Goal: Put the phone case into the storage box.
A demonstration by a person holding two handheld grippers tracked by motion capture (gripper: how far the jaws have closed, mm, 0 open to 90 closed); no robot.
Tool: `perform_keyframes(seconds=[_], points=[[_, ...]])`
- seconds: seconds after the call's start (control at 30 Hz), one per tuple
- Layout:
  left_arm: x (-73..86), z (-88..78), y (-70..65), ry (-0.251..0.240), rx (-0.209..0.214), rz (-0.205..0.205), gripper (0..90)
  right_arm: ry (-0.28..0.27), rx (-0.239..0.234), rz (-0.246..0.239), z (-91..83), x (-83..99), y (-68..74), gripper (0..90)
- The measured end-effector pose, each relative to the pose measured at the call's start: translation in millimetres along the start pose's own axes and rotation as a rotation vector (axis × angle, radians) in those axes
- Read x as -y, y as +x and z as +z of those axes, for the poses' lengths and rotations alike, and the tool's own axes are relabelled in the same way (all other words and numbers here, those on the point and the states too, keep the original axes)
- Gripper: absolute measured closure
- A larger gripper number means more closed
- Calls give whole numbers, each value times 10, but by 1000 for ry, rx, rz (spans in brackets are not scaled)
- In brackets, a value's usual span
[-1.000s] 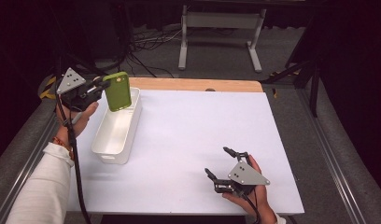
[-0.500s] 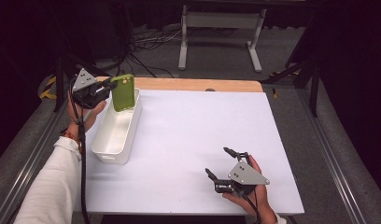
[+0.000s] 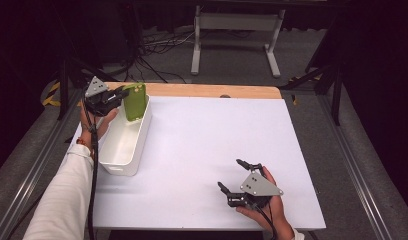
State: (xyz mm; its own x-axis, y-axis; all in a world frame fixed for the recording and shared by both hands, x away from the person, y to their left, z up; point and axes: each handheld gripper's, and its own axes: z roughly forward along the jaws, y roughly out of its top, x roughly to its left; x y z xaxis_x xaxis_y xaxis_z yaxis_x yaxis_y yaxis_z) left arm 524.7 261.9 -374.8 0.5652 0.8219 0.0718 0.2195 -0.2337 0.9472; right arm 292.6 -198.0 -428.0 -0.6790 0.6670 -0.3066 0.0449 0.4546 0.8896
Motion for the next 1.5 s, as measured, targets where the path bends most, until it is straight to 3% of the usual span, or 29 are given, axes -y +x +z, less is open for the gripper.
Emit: perform_keyframes(seconds=[0.23, 0.37, 0.57, 0.87, 1.07, 1.33, 1.5], points=[[90, 79, 39, 15, -2, -16, 779, 5, -7, 5, 15, 11, -11, 147], [99, 87, 74, 22, -12, -5, 776, 10, -16, 4, 23, 19, -12, 149], [108, 99, 155, 98, -59, 49, 730, -7, -31, -8, 23, 13, 16, 161], [82, 198, 190, 140, -92, 86, 672, 2, -36, -11, 50, 18, 25, 163], [57, 338, 132, 199, -145, 161, 664, 6, -43, -16, 63, 25, 23, 169], [84, 316, 166, 188, -149, 117, 634, 4, -41, -13, 45, 25, 8, 168], [94, 289, 171, 190, -150, 119, 616, 7, -40, -19, 48, 20, 14, 167]])
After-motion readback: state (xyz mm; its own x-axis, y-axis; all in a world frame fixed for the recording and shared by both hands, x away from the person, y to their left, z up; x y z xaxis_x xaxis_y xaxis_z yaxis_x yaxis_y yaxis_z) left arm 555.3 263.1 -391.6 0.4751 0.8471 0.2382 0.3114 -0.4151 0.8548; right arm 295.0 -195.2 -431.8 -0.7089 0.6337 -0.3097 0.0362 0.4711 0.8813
